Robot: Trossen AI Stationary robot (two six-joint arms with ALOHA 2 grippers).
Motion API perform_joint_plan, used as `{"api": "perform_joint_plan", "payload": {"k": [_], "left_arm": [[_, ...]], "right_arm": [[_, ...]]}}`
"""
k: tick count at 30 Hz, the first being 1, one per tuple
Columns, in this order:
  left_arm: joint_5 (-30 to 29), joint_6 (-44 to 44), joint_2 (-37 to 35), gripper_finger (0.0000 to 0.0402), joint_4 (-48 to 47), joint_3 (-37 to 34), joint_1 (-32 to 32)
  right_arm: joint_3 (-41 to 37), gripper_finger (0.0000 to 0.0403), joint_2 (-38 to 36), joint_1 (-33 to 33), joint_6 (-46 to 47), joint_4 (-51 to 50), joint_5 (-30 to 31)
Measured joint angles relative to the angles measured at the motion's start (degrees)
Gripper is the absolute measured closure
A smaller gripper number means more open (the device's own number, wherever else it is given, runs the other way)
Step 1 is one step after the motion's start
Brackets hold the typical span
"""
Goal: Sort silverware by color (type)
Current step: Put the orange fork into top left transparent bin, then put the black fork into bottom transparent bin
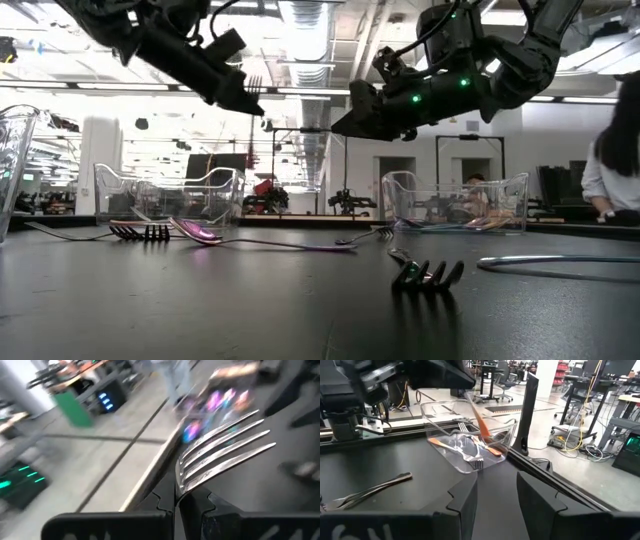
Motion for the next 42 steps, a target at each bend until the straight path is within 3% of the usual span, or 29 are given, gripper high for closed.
{"api": "perform_joint_plan", "payload": {"k": [5, 9, 17, 27, 31, 42], "left_arm": [[-11.5, 2.7, 0.4, 0.0401, -15.2, 6.3, 0.0], [-17.7, 6.1, 2.9, 0.0401, -21.3, 9.4, 1.0], [-18.8, 7.9, 6.4, 0.0401, -24.0, 11.0, 7.1], [-19.8, 0.7, 7.2, 0.0397, -26.5, 11.0, 15.7], [-19.6, 1.1, 7.2, 0.0370, -27.9, 11.0, 17.1], [-19.8, 0.1, 7.2, 0.0245, -28.3, 11.0, 18.2]], "right_arm": [[0.0, 0.0244, 0.0, 0.0, 0.0, 0.0, 0.0], [0.0, 0.0244, 0.0, 0.0, 0.0, -0.1, 0.0], [0.0, 0.0244, 0.0, 1.6, 0.2, -2.6, -0.1], [0.0, 0.0244, 0.0, 3.8, 4.5, -6.1, -0.1], [0.0, 0.0244, 0.0, 3.7, 4.5, -6.1, -0.1], [0.0, 0.0244, 0.0, 3.7, 4.6, -6.1, -0.1]]}}
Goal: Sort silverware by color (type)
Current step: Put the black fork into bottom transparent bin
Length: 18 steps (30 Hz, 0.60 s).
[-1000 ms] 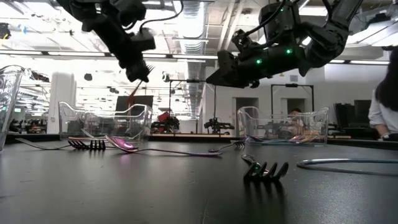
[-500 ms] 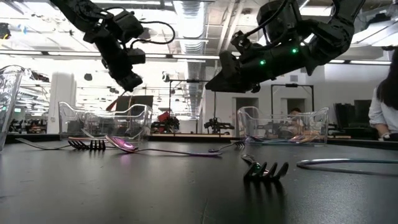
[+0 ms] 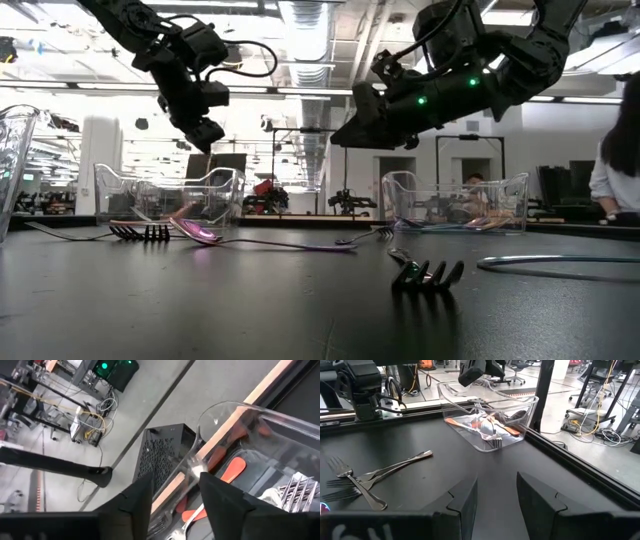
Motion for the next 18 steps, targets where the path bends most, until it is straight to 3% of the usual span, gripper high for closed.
{"api": "perform_joint_plan", "payload": {"k": [4, 12, 18], "left_arm": [[1.4, -5.1, 0.0, 0.0229, 0.6, 0.0, -0.4], [11.0, -4.6, -1.0, 0.0228, 3.5, 0.0, -2.5], [12.3, -6.7, -5.9, 0.0228, 3.6, -0.4, -7.3]], "right_arm": [[0.0, 0.0244, 0.0, 0.0, 0.0, -0.5, 0.0], [0.0, 0.0244, 0.0, -0.2, -0.4, 0.0, -0.2], [0.0, 0.0244, 0.0, 1.7, 2.2, 0.2, -1.6]]}}
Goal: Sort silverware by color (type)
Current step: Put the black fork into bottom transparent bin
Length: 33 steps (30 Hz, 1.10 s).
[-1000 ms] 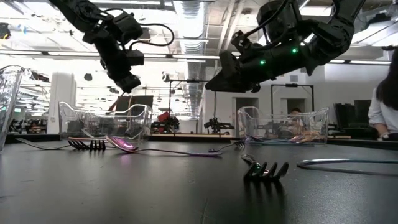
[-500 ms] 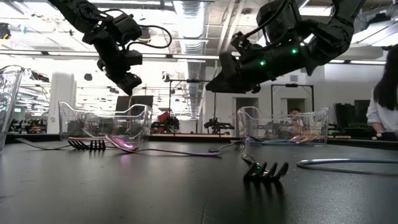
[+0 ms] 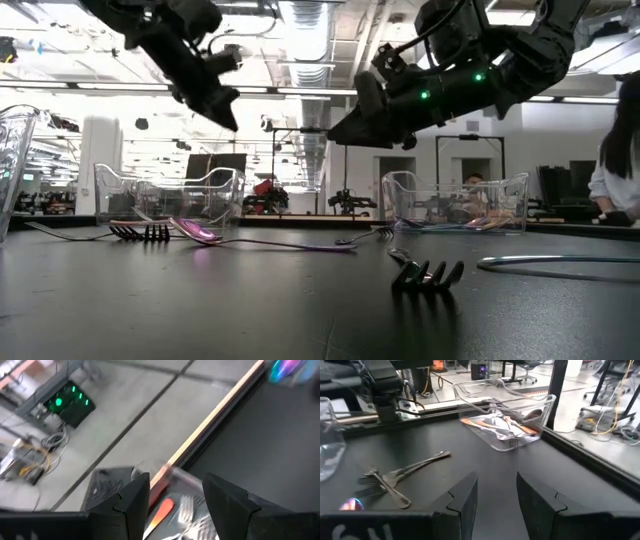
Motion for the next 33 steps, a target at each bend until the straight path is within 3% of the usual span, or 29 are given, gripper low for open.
{"api": "perform_joint_plan", "payload": {"k": [4, 10, 15, 24, 33], "left_arm": [[5.9, -2.6, -3.8, 0.0228, 7.6, -4.3, -4.0], [23.2, -8.6, -3.7, 0.0228, 39.6, -19.1, -8.7], [24.0, -7.4, -0.4, 0.0228, 56.9, -25.0, -10.0], [24.4, -10.6, 0.4, 0.0228, 63.5, -22.3, -10.0], [24.5, -12.7, 11.4, 0.0228, 66.0, -22.3, -15.3]], "right_arm": [[0.0, 0.0244, 0.0, 0.3, 0.8, -0.1, 0.0], [0.0, 0.0244, 0.0, -1.2, 1.0, 0.1, 0.1], [0.0, 0.0244, 0.0, -3.1, 1.0, 0.1, 0.0], [0.0, 0.0244, 0.0, -6.0, 0.6, -0.1, -1.5], [0.1, 0.0244, 0.8, -9.4, 0.4, -2.9, -10.4]]}}
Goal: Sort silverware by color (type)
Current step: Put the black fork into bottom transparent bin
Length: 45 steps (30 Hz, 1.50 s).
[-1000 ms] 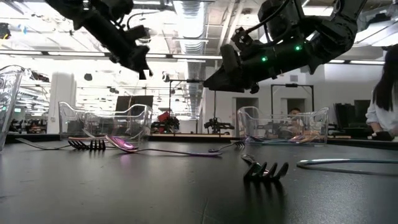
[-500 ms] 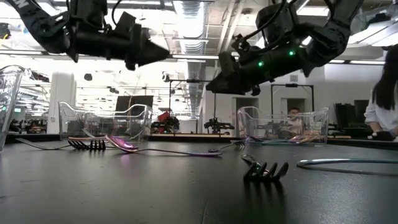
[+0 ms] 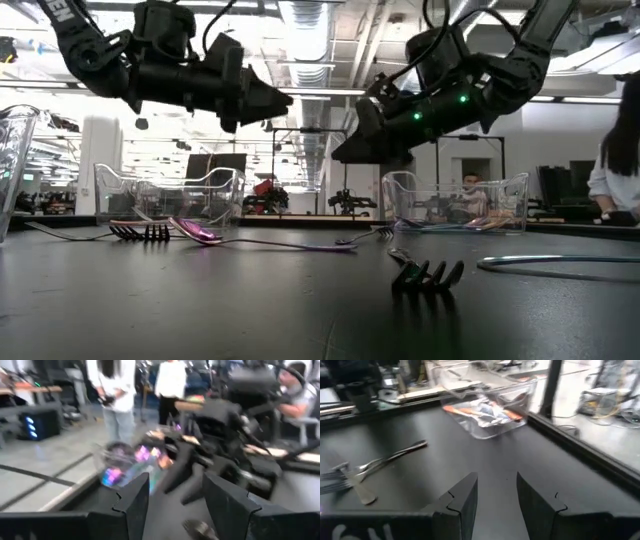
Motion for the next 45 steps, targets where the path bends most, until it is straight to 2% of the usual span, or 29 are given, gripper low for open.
{"api": "perform_joint_plan", "payload": {"k": [4, 6, 9, 12, 15, 17, 20, 25, 29, 33, 37, 41, 45], "left_arm": [[2.0, 0.0, 1.1, 0.0228, -2.8, 0.0, -3.2], [2.3, 0.1, -0.5, 0.0228, -7.7, 0.0, -4.7], [0.3, 0.8, -5.3, 0.0228, -18.1, 0.0, -6.4], [-7.8, 1.0, -9.5, 0.0228, -24.5, 0.0, -8.2], [-13.7, 0.2, -10.2, 0.0228, -22.7, 0.0, -9.3], [-13.9, 0.5, -8.4, 0.0228, -18.9, 0.0, -9.4], [-12.0, 0.6, -4.5, 0.0228, -11.9, 0.0, -9.4], [-5.2, 0.9, 1.7, 0.0228, 0.5, 0.0, -11.3], [-6.1, 2.7, 1.4, 0.0228, -2.2, 0.0, -14.5], [-9.9, 3.9, -0.6, 0.0228, -2.9, -1.0, -17.5], [-9.6, 4.1, -0.6, 0.0228, -1.7, -1.5, -18.1], [-9.7, 4.3, 2.4, 0.0228, -1.0, -1.4, -18.0], [-9.5, 2.4, 6.1, 0.0228, 2.7, -1.4, -18.3]], "right_arm": [[0.5, 0.0244, 0.3, -1.0, 3.8, -0.6, -8.8], [0.7, 0.0244, 0.2, -0.4, 5.8, -0.3, -11.1], [0.7, 0.0244, 0.2, 1.7, 7.8, -1.1, -9.8], [0.7, 0.0244, 0.2, 3.8, 9.8, -4.1, -2.3], [0.9, 0.0244, 0.1, 4.4, 13.9, -12.2, 6.0], [2.5, 0.0244, -0.7, 4.1, 17.8, -20.3, 6.9], [6.0, 0.0244, -2.5, 4.5, 23.6, -31.8, 6.5], [11.5, 0.0244, -5.2, 10.3, 29.3, -48.7, 8.6], [15.3, 0.0244, -7.6, 14.8, 37.6, -65.3, 12.2], [16.6, 0.0244, -8.7, 18.8, 43.8, -75.4, 10.2], [16.6, 0.0244, -8.6, 21.8, 47.6, -76.4, 7.5], [16.5, 0.0244, -7.1, 23.7, 52.7, -73.5, 7.5], [16.6, 0.0244, -4.3, 26.5, 54.4, -66.1, 10.7]]}}
